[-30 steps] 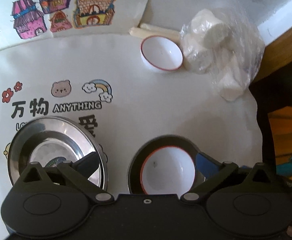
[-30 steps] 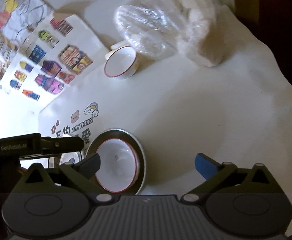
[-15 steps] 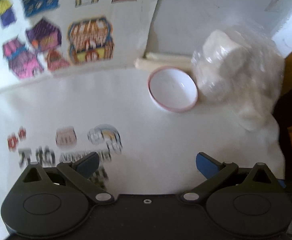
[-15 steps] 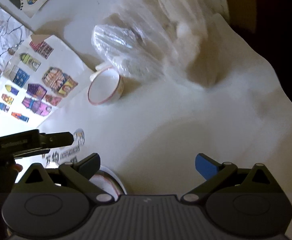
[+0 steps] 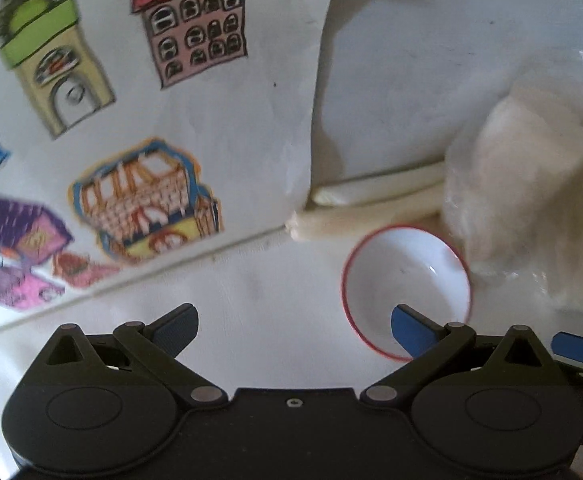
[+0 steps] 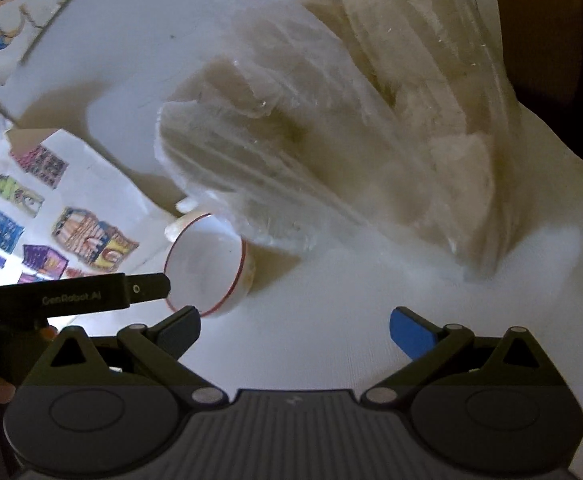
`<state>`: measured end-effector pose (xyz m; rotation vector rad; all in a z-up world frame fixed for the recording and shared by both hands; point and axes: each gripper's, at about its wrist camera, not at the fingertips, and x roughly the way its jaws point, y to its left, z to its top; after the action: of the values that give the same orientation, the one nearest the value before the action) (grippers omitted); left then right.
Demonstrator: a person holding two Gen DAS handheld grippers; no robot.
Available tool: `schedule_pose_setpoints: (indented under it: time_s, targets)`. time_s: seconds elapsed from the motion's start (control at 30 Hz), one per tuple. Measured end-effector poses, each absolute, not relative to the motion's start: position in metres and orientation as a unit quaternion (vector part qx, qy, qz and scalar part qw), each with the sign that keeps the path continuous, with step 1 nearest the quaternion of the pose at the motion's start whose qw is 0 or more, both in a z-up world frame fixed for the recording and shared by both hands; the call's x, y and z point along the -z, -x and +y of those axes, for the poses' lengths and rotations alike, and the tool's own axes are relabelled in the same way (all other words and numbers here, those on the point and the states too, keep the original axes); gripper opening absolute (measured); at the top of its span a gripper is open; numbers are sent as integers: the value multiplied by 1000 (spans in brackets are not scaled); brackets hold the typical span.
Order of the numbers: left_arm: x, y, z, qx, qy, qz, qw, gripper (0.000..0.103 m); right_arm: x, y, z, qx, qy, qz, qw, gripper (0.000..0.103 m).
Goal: Organize plates and bowls
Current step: 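Reach both grippers to the second white red-rimmed bowl and grasp its rim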
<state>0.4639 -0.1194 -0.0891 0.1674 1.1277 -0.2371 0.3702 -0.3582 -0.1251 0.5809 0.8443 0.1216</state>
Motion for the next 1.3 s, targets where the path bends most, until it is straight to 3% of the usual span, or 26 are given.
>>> schedule_pose_setpoints:
  time_s: [0.43, 0.9, 1.07, 1.17, 1.3]
  targets:
    - [96, -496, -136, 112, -144, 523, 833, 102, 129, -397, -333, -40, -269, 416, 868, 102]
    - [103, -480, -160, 118, -157, 515, 834, 101, 127, -405, -327, -48, -269, 411, 870, 78]
    - [108, -475, -164, 127, -145, 513, 836, 93, 130, -408, -320, -50, -267, 414, 869, 60]
    - [111, -470, -170, 140, -140, 513, 835, 85, 133, -410, -319, -52, -273, 413, 867, 56]
    - [112, -467, -175, 152, -119, 517, 834, 68, 134, -409, -321, -57, -281, 407, 867, 45]
